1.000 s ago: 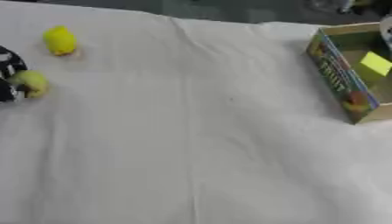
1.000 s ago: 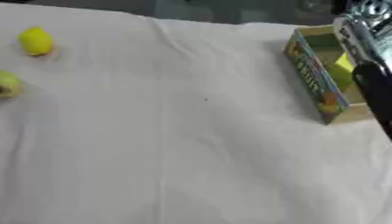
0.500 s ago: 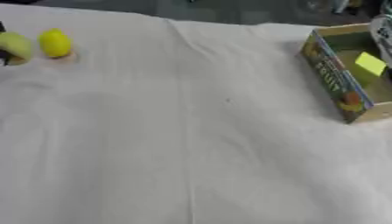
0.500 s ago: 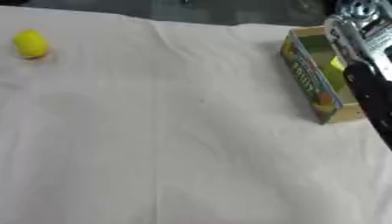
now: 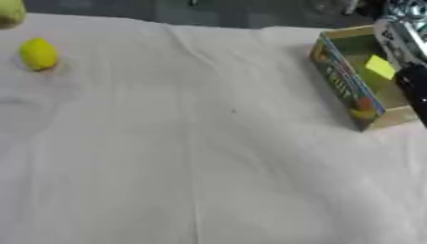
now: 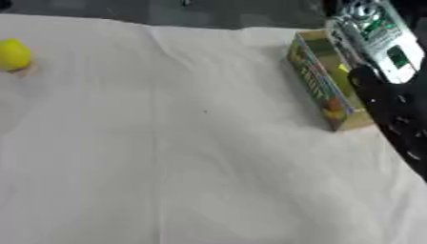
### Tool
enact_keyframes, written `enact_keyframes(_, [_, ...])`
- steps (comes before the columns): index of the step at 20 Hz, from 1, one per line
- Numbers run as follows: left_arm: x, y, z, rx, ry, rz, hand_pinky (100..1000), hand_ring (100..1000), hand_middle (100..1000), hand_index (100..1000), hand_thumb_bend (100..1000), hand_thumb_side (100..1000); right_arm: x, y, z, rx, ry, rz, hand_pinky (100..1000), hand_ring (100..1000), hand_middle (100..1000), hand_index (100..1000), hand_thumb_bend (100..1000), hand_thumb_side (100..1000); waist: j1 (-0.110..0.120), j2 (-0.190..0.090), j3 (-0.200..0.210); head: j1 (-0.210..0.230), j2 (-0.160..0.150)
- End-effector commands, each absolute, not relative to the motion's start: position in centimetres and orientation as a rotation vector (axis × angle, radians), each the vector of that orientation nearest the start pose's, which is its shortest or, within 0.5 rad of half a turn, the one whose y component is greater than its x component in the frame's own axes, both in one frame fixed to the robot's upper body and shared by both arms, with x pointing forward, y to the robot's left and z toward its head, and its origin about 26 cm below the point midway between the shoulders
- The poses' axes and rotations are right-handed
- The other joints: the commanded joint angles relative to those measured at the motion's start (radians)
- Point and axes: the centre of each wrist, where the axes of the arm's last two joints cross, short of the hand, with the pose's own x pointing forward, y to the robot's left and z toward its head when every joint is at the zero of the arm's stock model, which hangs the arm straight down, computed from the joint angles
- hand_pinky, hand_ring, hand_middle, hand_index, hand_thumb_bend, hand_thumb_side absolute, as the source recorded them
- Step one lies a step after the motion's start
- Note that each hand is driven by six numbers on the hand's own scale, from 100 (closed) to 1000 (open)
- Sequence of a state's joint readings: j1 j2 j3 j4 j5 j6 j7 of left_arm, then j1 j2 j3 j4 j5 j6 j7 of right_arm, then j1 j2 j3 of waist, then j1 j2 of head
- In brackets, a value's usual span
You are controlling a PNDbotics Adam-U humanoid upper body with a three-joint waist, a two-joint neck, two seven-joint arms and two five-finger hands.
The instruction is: Pick up the objects with one hand, pass them to the other hand, and then place them into the box on the other side of the table.
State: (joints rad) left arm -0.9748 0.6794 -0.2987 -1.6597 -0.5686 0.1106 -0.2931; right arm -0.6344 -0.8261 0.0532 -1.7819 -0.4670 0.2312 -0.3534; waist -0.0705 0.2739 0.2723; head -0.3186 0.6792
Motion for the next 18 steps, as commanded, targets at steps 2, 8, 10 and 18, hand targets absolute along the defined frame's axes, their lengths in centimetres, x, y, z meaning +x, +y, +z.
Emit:
enact_keyframes(2, [32.7,20.6,36.5,-1.304,2.755,1.547,516,600,611,530,100,111,33.2,-30.7,32.9,-0.333,-2.181,0.208,829,842,771,780,100,587,0.014,-0.039,-0.002,-0.008,-0.003])
enact_keyframes(8, [30.4,19.4,34.5,-1.073,2.862,1.482,432,535,545,544,100,204,32.7,-29.0,33.0,-0.288,-2.178,0.316,832,840,769,780,100,586,0.018,-0.034,-0.003,-0.003,-0.012])
enact_keyframes(10, [30.1,19.1,34.1,-1.016,2.879,1.471,416,522,531,543,100,214,32.2,-28.1,33.0,-0.264,-2.176,0.381,836,840,769,781,100,587,0.017,-0.033,-0.004,0.000,-0.015])
enact_keyframes(18, [29.6,17.8,32.9,-0.828,2.867,1.434,411,512,517,546,100,225,29.9,-24.8,33.2,-0.146,-2.135,0.667,843,838,767,782,100,594,0.012,-0.031,-0.002,0.005,-0.024])
